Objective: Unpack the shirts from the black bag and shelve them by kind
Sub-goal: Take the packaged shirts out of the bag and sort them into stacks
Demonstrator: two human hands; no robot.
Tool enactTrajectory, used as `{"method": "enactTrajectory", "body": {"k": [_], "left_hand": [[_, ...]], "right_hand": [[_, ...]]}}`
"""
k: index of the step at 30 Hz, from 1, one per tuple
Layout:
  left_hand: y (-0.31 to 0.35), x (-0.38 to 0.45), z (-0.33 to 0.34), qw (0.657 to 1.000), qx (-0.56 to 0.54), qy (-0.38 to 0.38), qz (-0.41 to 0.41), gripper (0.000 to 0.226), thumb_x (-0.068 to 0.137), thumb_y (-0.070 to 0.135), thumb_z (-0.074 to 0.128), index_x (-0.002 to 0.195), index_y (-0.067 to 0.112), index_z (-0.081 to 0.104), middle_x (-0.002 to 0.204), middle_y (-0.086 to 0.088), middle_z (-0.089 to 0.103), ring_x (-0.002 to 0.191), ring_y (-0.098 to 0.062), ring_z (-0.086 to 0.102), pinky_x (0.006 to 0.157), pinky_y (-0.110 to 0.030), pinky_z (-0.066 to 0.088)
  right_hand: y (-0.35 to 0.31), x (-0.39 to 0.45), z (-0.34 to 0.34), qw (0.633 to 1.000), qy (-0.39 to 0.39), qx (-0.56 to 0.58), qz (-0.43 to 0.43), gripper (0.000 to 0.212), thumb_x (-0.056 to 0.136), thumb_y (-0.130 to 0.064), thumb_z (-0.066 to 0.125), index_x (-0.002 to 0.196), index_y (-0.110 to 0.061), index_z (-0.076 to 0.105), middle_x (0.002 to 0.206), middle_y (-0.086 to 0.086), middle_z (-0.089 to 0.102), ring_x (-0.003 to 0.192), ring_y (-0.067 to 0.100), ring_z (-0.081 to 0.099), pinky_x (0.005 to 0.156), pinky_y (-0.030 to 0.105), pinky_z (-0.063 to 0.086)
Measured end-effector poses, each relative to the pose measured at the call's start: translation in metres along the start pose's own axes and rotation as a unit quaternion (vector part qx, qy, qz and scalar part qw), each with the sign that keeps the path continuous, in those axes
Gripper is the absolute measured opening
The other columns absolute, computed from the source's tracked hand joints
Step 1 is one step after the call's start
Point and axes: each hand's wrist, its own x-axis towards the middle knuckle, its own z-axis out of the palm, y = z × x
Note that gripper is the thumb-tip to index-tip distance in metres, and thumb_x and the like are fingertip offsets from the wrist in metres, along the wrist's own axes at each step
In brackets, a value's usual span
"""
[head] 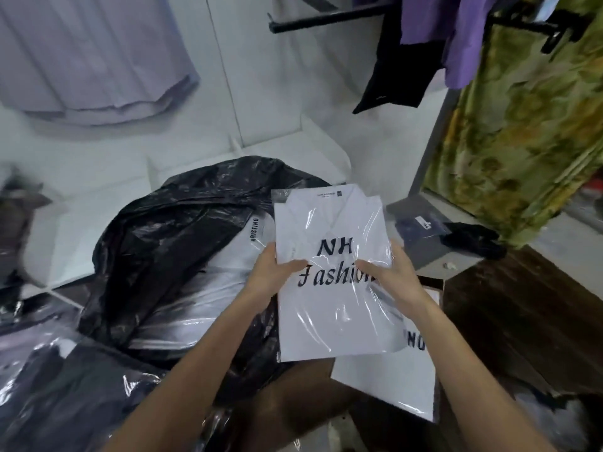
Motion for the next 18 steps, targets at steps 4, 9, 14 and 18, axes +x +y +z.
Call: {"method": "enactTrajectory", "body": {"k": [4, 9, 14, 18], "left_hand": [[-0.019, -0.027, -0.040, 0.998, 0.016, -0.057, -0.028, 0.034, 0.088, 0.006, 0.077, 0.120, 0.014, 0.069, 0.111, -0.002, 0.078, 0.102, -0.021, 0.075, 0.084, -0.034, 0.060], [-0.048, -0.043, -0.079, 0.994, 0.052, -0.058, -0.082, 0.021, 0.089, 0.002, 0.066, 0.108, 0.005, 0.074, 0.100, -0.005, 0.079, 0.089, -0.026, 0.070, 0.078, -0.033, 0.052], [-0.051, -0.055, -0.079, 0.963, 0.147, -0.218, -0.052, 0.071, 0.075, -0.012, 0.073, 0.134, 0.022, 0.053, 0.118, 0.014, 0.068, 0.119, -0.011, 0.062, 0.097, -0.020, 0.050], [-0.076, -0.040, -0.076, 0.925, 0.344, -0.160, -0.028, 0.081, 0.065, 0.012, 0.090, 0.137, 0.029, 0.058, 0.129, 0.019, 0.062, 0.121, -0.006, 0.056, 0.106, -0.027, 0.045]], "right_hand": [[0.028, 0.001, 0.034, 0.996, -0.076, -0.014, 0.045, 0.056, 0.085, -0.010, 0.083, 0.130, -0.035, 0.060, 0.122, -0.016, 0.073, 0.112, 0.007, 0.070, 0.096, 0.035, 0.057], [0.050, -0.003, 0.057, 0.990, -0.110, -0.033, 0.078, 0.047, 0.097, -0.023, 0.071, 0.137, -0.042, 0.055, 0.132, -0.021, 0.066, 0.120, 0.003, 0.064, 0.091, 0.030, 0.057], [0.057, -0.008, 0.042, 0.986, -0.110, -0.035, 0.119, 0.041, 0.099, -0.028, 0.069, 0.131, -0.049, 0.055, 0.130, -0.028, 0.064, 0.116, 0.004, 0.064, 0.079, 0.030, 0.061], [0.063, -0.016, 0.025, 0.987, -0.092, -0.037, 0.130, 0.036, 0.100, -0.016, 0.066, 0.117, -0.047, 0.058, 0.109, -0.033, 0.070, 0.093, -0.009, 0.071, 0.065, 0.018, 0.058]]}}
